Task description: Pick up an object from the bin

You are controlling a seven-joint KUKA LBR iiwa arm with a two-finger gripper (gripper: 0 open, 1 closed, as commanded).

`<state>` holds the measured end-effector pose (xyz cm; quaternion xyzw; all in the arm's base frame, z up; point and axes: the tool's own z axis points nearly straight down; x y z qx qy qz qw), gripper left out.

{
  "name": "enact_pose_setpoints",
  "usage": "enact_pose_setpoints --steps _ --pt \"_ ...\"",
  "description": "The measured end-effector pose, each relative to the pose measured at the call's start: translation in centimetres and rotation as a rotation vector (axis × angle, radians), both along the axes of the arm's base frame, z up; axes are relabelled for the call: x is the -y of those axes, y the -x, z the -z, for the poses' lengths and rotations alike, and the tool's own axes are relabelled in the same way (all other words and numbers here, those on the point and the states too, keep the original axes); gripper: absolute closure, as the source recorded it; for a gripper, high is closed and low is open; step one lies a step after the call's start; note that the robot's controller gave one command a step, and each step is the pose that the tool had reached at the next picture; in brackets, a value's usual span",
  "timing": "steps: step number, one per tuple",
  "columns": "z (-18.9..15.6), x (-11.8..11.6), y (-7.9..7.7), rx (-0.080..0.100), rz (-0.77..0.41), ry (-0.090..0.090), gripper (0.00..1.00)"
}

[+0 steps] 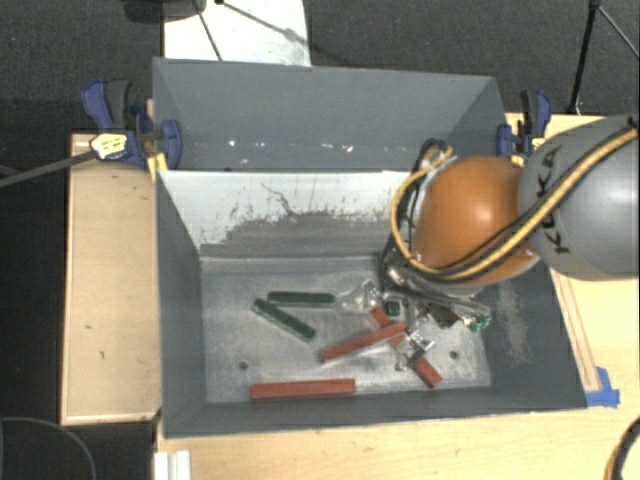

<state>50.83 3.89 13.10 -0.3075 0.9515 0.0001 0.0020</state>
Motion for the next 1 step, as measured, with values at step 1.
enact_pose_setpoints --steps 1 --pt "5.16 -1.73 1.47 0.001 -0.168 0.001 0.0"
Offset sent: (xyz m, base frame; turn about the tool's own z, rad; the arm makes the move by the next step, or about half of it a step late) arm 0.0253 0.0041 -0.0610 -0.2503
